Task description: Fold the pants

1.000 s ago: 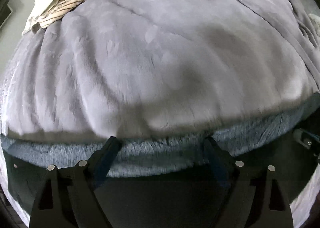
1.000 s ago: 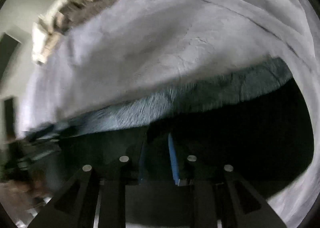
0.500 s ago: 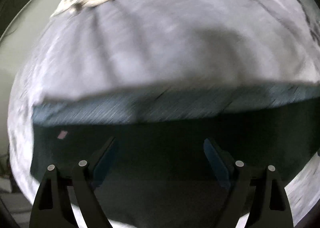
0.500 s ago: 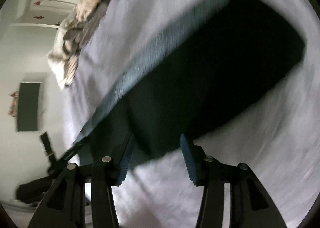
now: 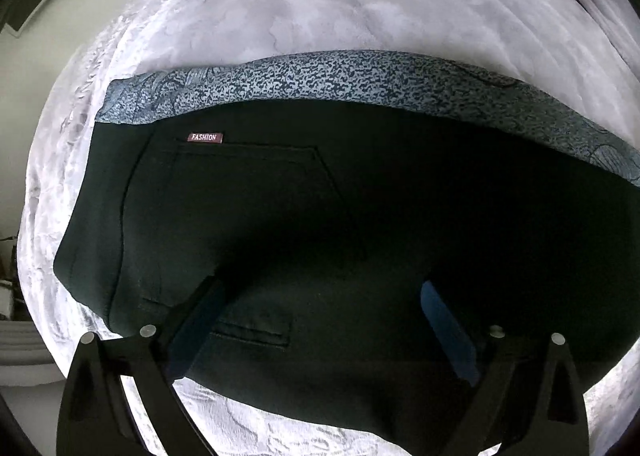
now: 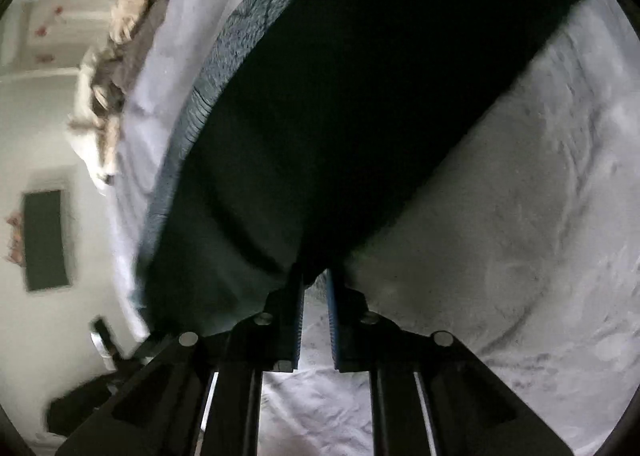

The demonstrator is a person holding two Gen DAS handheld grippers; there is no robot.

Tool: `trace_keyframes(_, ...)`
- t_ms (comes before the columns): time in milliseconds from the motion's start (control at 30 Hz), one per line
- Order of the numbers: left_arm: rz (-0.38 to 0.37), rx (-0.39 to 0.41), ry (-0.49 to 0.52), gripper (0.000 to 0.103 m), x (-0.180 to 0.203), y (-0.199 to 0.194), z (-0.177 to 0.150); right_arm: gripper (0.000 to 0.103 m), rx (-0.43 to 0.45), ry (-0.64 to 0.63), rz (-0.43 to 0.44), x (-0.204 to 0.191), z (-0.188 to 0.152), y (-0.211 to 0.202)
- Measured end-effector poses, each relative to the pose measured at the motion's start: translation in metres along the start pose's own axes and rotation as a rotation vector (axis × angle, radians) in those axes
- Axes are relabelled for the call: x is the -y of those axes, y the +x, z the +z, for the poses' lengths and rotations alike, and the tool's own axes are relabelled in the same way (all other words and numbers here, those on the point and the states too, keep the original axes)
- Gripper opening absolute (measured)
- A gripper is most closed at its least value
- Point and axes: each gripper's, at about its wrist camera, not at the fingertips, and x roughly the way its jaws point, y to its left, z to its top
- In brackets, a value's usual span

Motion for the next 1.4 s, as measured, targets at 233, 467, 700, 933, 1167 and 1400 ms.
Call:
trace_keyframes(233,-0.006,-0.019,0.013,0.099,-0.006,0.0,0.012,0.048,-0.098,-0.15,0.061,-0.042,-0.024,-0.007)
trace_keyframes(467,0.038,0.048,0.076,0.099,-0.048,-0.027,0.014,0.048,-0.334,-0.224,0.227,-0.117,-0.108,0.091)
trace_keyframes(700,0.038,0.019,0.094,0.103,-0.121,0.007,0.012,0.048,-0.354,-0.103,0.299,-0.15,-0.158,0.18)
trace_keyframes(933,-0.043,0.034,0.144,0.103,-0.129,0.011,0.013,0.008,-0.271,-0.172,0.209,-0.18,-0.16,0.175)
trace_keyframes(1167,-0.097,0.037,0.143,0.103,-0.143,0.005,0.009,0.016,-0.329,-0.232,0.023,-0.176,-0.168,0.178)
trace_keyframes(1400,-0.144,0.096,-0.006,0.103,-0.211,-0.008,0.018,0.057,-0.28,-0.775,-0.022,-0.339,-0.152,0.172)
